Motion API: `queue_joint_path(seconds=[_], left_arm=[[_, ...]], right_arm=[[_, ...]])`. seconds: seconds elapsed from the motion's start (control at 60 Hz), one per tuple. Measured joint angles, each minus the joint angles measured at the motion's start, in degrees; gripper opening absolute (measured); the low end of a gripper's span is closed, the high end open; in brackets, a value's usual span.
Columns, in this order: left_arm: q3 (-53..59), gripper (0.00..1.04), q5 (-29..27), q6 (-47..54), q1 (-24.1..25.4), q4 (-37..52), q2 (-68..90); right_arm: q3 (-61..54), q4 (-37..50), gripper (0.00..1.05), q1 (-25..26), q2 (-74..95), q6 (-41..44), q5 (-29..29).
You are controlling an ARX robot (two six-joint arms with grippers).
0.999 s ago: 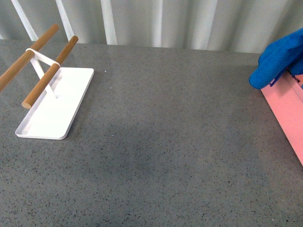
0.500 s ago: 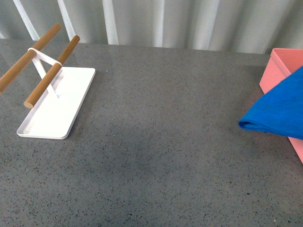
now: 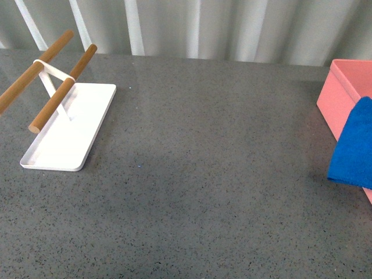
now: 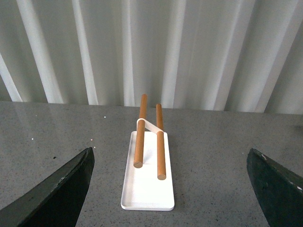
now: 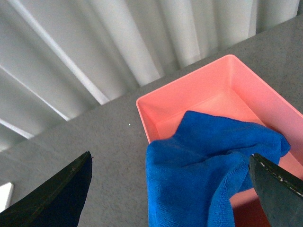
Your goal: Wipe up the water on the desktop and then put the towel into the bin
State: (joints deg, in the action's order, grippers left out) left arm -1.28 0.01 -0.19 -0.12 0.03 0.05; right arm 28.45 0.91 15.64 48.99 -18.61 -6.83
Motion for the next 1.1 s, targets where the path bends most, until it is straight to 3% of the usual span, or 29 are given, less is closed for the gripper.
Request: queue_joint_path(seconds=[0.05, 0.117, 0.133, 0.183, 0.283, 0.516, 0.583, 0.633, 0.666, 1.099], left_arm=[[0.0, 0.98, -0.1, 0.0, 0.0, 0.0, 0.0], [0.0, 0.98, -0.2, 0.0, 0.0, 0.0, 0.0], [0.0, 0.98, -0.2, 0.0, 0.0, 0.0, 0.0], [0.0, 0.98, 0.0, 0.0, 0.0, 0.0, 0.0], [0.0, 0.98, 0.0, 0.0, 0.0, 0.0, 0.0], [0.0, 0.98, 0.0, 0.0, 0.0, 0.0, 0.0], [0.0, 0.98, 0.0, 0.0, 0.0, 0.0, 0.0], [0.0, 0.98, 0.0, 0.0, 0.0, 0.0, 0.0], [0.0, 0.98, 0.0, 0.0, 0.0, 0.0, 0.0], [0.0, 0.98, 0.0, 0.0, 0.0, 0.0, 0.0]], right_arm=[[-0.8, 1.8, 0.96, 0.0, 0.0, 1.7, -0.6], [-6.1, 15.6, 0.85, 0.1, -1.0, 8.7, -6.5], [-8.7, 21.2, 0.78, -0.5, -2.0, 11.5, -6.9], [-11.6, 26.2, 0.69, -1.9, -3.8, 14.2, -6.5], [-16.3, 27.3, 0.43, -4.8, -8.3, 17.4, -3.5], [-21.0, 25.8, 0.03, -8.5, -14.4, 18.3, 0.1], [-22.3, 24.8, 0.03, -9.6, -16.7, 18.4, 1.0], [-23.5, 23.4, 0.03, -13.7, -19.2, 18.4, 6.1], [-24.0, 22.7, 0.03, -15.0, -20.5, 18.5, 6.3], [-27.5, 16.5, 0.03, -15.5, -31.7, 18.5, 6.8]])
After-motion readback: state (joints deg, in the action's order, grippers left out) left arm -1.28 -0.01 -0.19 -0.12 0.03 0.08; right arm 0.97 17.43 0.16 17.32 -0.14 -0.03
